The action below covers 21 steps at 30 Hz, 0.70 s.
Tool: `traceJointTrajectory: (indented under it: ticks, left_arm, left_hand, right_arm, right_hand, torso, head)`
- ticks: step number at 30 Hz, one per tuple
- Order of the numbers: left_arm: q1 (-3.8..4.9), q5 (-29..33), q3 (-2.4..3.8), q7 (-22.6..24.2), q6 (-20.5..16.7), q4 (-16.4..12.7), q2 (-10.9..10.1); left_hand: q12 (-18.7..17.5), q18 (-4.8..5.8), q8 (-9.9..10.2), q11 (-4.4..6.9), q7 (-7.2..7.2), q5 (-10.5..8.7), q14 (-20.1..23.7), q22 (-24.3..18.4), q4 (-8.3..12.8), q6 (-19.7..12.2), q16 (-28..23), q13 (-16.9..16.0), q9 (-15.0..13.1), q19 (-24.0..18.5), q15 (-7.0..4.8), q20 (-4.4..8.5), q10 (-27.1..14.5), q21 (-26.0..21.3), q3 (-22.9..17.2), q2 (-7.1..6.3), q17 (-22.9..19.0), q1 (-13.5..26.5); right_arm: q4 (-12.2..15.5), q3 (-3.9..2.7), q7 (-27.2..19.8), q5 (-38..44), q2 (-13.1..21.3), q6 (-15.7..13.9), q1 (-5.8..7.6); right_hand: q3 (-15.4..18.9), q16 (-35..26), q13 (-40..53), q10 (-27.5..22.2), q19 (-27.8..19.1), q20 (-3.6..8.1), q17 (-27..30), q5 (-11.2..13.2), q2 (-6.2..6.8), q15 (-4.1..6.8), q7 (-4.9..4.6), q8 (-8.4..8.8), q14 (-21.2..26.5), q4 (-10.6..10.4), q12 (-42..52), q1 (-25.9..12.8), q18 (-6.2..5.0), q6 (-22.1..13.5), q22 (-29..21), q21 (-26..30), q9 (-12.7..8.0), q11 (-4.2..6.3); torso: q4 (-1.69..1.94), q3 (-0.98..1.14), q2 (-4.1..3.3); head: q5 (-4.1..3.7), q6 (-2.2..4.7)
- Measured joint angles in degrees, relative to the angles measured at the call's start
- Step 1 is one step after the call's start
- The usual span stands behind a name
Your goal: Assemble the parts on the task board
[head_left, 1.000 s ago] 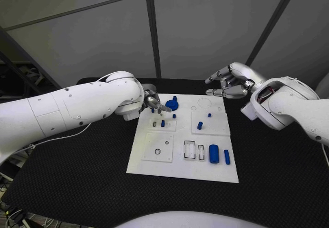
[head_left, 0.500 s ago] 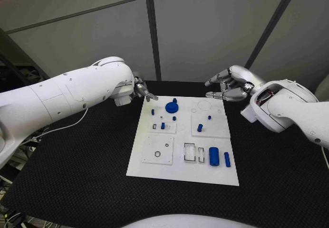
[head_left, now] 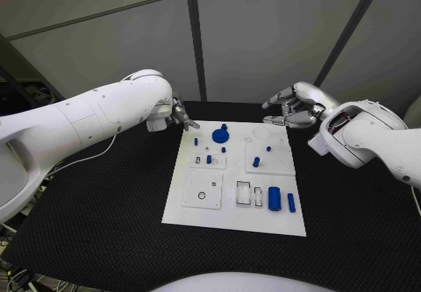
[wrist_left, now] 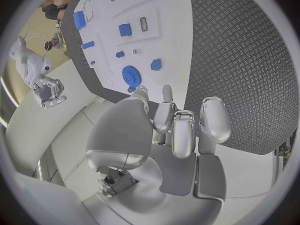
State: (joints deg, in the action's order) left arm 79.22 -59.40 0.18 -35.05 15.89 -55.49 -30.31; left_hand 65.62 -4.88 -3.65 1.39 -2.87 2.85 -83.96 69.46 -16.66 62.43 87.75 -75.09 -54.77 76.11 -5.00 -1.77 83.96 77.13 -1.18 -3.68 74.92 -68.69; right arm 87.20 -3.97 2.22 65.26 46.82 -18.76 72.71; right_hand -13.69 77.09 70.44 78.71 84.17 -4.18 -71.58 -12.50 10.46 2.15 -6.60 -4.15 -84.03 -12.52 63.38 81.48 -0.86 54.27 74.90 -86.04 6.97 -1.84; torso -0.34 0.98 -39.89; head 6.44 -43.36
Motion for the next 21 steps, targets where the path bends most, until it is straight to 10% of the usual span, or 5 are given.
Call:
traceJointTrajectory:
  ticks: [21]
  left_arm:
    - [-0.73,-0.6,-1.18,0.9,3.5,2.6,2.5]
  left_hand:
    - [0.2,0.0,0.0,0.0,-0.15,0.0,0.0,0.0,0.1,0.2,0.0,0.0,1.0,-0.1,0.0,-0.08,0.0,0.0,0.6,-0.01,0.0,0.8]
  right_arm:
    - [0.0,0.0,0.0,0.0,-0.2,0.0,0.0]
  right_hand:
    - [0.0,0.0,0.0,0.0,0.0,0.0,0.0,0.0,0.0,0.0,0.0,0.0,0.0,0.0,0.0,0.0,0.0,0.0,0.0,0.0,-0.1,0.0]
  torso:
    - [0.07,0.05,0.13]
  head:
    - [-0.03,-0.08]
